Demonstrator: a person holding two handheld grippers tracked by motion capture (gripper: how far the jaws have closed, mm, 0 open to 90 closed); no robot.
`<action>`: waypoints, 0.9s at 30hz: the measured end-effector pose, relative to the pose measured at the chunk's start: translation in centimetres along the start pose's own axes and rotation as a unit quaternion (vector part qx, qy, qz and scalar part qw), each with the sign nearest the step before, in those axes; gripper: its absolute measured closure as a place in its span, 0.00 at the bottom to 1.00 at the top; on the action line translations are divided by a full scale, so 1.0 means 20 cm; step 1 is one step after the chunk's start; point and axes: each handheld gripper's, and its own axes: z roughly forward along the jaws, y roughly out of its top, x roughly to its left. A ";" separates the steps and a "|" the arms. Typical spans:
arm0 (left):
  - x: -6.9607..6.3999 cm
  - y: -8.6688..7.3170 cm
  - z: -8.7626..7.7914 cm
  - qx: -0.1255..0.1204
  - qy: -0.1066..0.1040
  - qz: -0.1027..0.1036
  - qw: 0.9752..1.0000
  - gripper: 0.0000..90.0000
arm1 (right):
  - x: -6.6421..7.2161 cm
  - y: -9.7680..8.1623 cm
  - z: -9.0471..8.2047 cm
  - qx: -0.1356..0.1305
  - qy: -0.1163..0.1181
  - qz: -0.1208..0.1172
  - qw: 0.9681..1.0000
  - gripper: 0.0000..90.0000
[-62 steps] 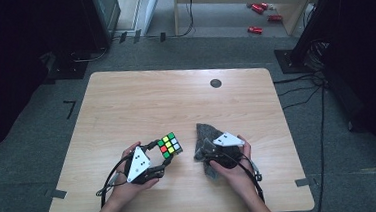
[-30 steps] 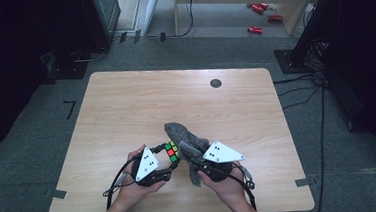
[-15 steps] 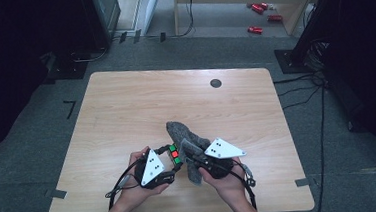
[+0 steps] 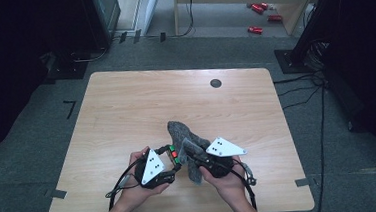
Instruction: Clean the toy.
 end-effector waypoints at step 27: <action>0.01 0.00 -0.01 -0.012 -0.020 -0.021 0.999 0.38 | 0.02 0.01 -0.01 -0.002 -0.016 -0.012 1.000 0.80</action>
